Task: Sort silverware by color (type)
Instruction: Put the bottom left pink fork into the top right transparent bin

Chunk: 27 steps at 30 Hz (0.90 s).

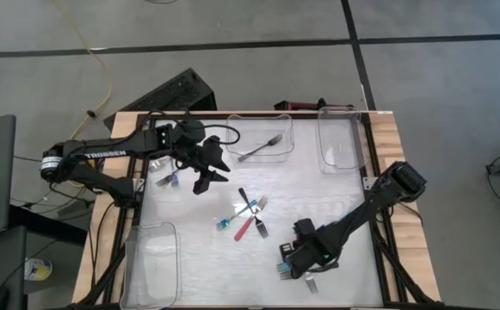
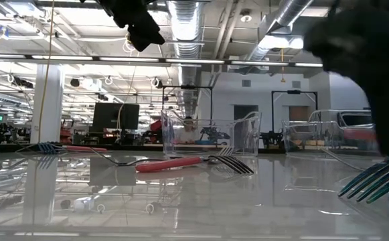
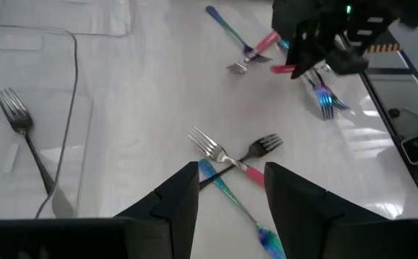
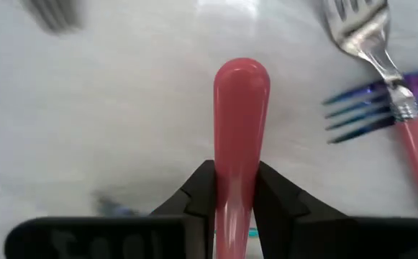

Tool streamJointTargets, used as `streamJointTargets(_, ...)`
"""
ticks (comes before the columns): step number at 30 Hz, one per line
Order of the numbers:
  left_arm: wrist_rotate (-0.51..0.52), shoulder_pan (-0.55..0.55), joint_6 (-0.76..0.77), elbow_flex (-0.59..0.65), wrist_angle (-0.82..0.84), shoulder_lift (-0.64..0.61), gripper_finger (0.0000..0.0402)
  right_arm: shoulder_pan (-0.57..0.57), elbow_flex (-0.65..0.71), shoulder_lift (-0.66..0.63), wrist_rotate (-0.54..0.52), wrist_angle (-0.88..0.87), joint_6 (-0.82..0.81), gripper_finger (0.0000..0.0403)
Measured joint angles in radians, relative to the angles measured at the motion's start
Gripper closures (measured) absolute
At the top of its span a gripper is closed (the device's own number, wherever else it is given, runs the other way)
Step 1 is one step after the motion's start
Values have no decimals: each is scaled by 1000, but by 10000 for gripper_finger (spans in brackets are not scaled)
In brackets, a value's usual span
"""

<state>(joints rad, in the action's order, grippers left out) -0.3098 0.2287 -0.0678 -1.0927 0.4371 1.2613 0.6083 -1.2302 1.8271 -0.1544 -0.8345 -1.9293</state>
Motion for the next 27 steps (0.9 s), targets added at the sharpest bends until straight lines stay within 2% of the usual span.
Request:
streamJointTargets(4,0,0,-7,0,0,0,258,-33,-19,-81,-46,0,46,315)
streamJointTargets(8,0,0,-55,0,-1,0,258,-77,-26,-216,-142,-12,141,315)
streamJointTargets(11,0,0,-70,0,-7,0,258,-128,-26,-320,-197,-108,229,315)
streamJointTargets(15,4,0,-52,0,-35,0,258,-249,-26,-455,-267,-340,352,315)
streamJointTargets(18,20,0,-17,0,-59,0,258,-420,-25,-544,-298,-507,495,315)
streamJointTargets(20,60,0,26,0,-73,0,258,-582,-25,-590,-313,-548,646,315)
streamJointTargets(23,114,0,114,0,-84,0,258,-863,-25,-642,-296,-494,921,315)
streamJointTargets(27,170,0,191,0,-98,0,258,-1251,-25,-650,-177,-366,1291,315)
